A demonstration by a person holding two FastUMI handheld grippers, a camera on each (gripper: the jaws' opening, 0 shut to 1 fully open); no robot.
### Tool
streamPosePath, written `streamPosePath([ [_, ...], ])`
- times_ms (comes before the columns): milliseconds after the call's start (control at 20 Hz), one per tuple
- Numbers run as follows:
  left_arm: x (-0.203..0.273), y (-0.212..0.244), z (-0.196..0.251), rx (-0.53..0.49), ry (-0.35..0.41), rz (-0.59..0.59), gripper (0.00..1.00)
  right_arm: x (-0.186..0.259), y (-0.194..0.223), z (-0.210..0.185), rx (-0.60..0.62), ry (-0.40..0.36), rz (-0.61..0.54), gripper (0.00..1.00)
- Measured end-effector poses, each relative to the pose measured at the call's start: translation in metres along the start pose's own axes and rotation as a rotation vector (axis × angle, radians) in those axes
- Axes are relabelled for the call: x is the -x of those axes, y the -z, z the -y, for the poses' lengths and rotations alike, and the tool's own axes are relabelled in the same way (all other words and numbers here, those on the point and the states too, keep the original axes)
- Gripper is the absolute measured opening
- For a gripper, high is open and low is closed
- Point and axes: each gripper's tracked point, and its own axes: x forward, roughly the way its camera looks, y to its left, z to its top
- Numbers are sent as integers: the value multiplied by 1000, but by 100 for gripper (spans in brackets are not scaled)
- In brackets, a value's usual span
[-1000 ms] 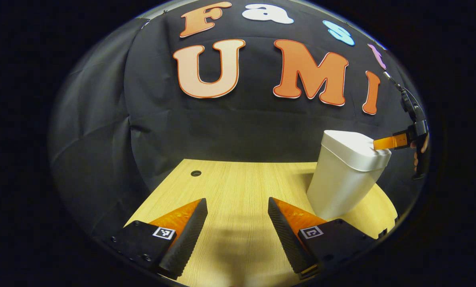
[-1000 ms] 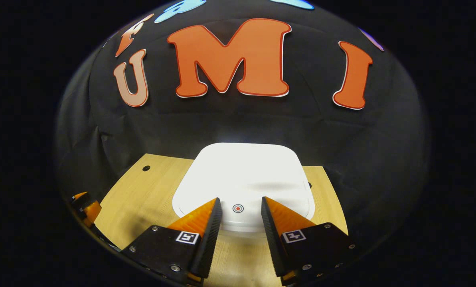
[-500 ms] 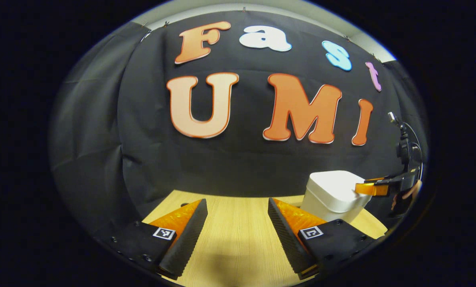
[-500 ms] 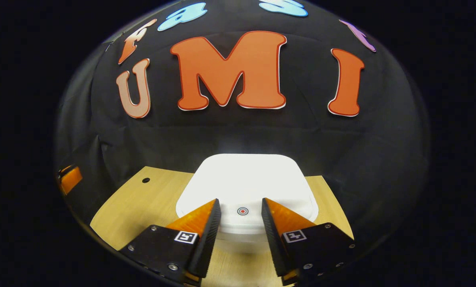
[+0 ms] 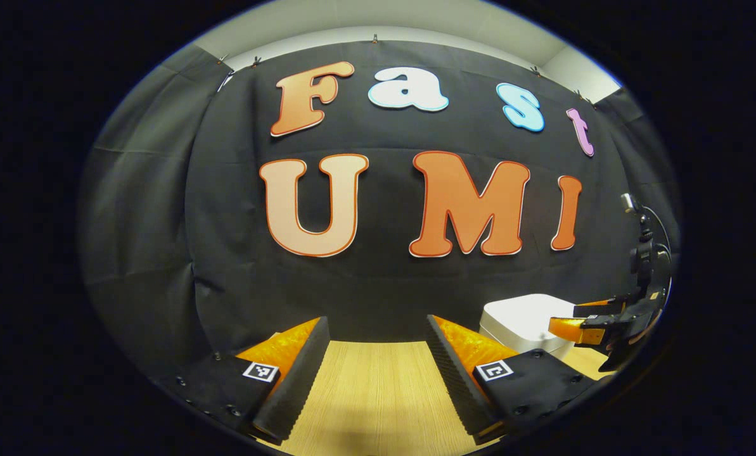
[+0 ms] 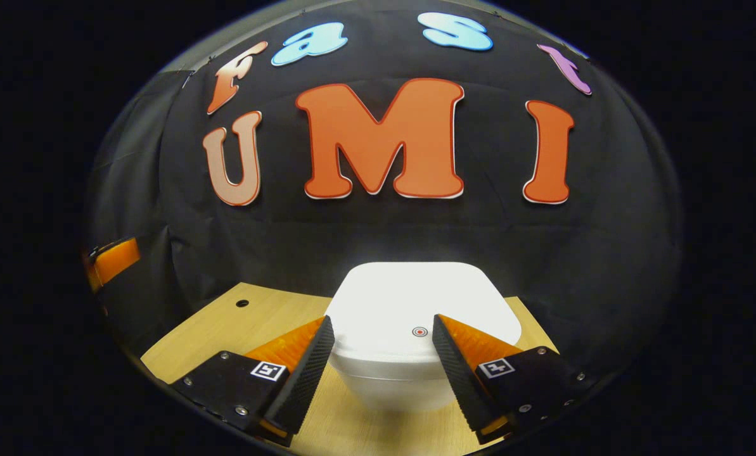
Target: Press the lid of the desktop garbage bin to open it, pick up the crumpled paper on the desktop and throw it into the bin, then pick up the pop can on the desktop and drop it into the bin, and finally close the garbage bin lid.
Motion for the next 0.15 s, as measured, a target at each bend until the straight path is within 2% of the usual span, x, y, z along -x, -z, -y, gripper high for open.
streamPosePath([
  [150,-3,7,-4,27,-9,-19,97,7,0,-10,17,-18,36,95],
])
